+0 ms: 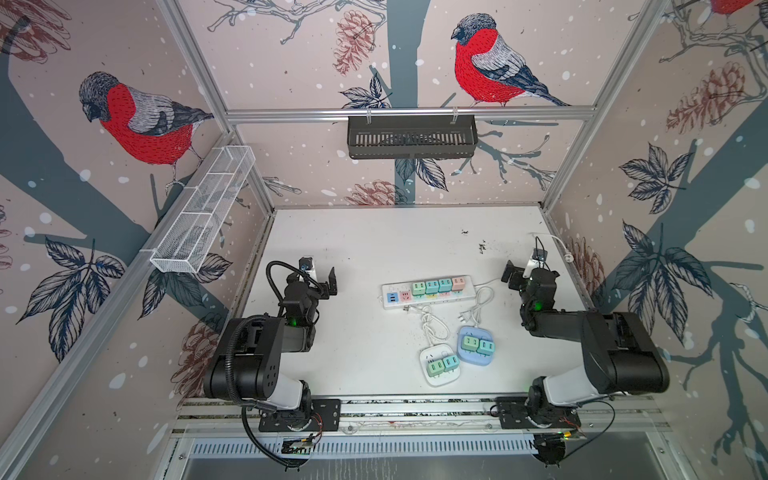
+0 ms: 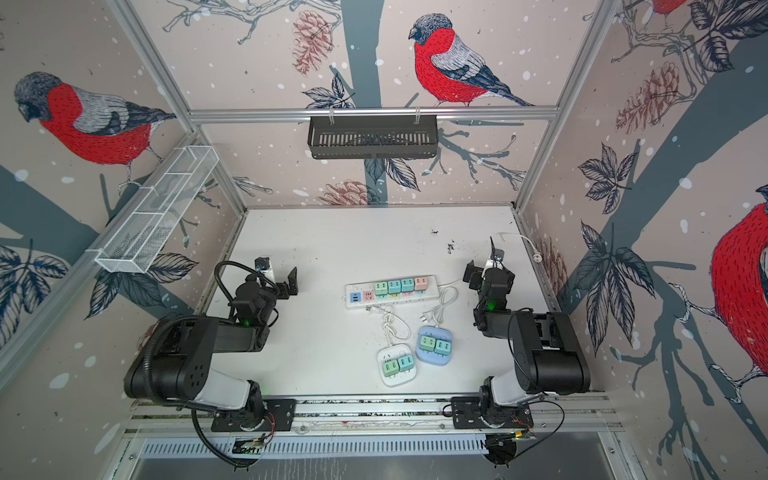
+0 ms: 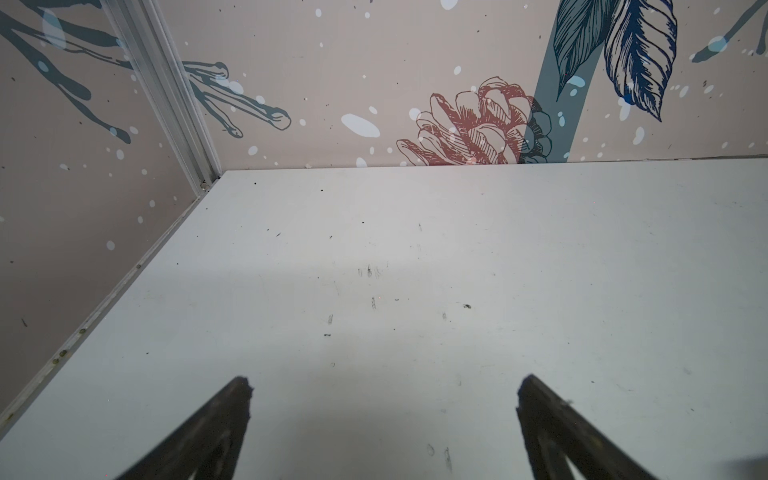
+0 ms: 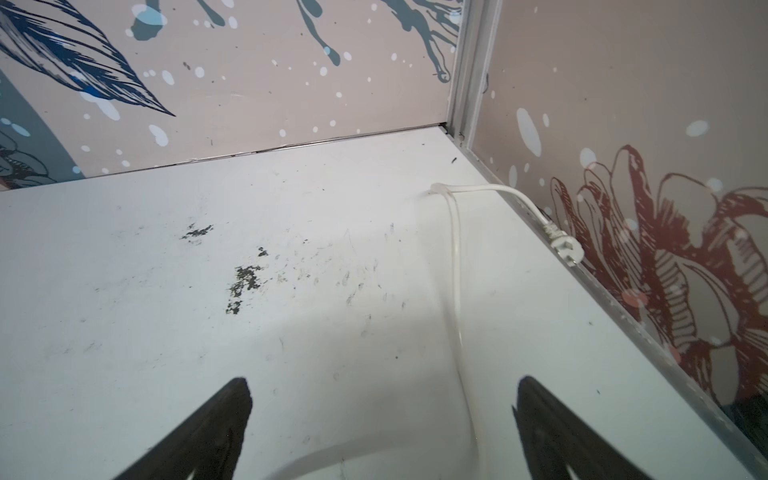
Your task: Insert the plug
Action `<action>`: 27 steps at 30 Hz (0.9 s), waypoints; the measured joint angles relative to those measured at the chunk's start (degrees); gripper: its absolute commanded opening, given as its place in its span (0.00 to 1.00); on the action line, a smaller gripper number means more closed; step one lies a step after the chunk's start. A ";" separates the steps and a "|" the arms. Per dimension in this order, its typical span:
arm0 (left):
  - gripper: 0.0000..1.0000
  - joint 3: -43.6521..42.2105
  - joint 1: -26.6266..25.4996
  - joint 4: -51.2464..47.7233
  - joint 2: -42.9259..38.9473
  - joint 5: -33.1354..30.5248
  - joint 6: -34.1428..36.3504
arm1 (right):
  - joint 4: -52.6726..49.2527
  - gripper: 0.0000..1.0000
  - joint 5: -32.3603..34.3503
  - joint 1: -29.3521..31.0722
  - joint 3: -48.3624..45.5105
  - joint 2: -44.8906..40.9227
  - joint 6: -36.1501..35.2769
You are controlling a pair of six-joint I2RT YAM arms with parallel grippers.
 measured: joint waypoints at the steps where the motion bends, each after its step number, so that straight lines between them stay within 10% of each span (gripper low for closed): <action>1: 0.99 0.00 0.00 0.00 0.00 0.00 0.00 | 0.04 0.99 -0.66 0.00 0.11 0.04 -0.31; 27: 0.99 0.07 0.04 -0.04 0.09 0.00 0.00 | 17.11 1.00 1.29 1.95 -9.03 0.15 -2.84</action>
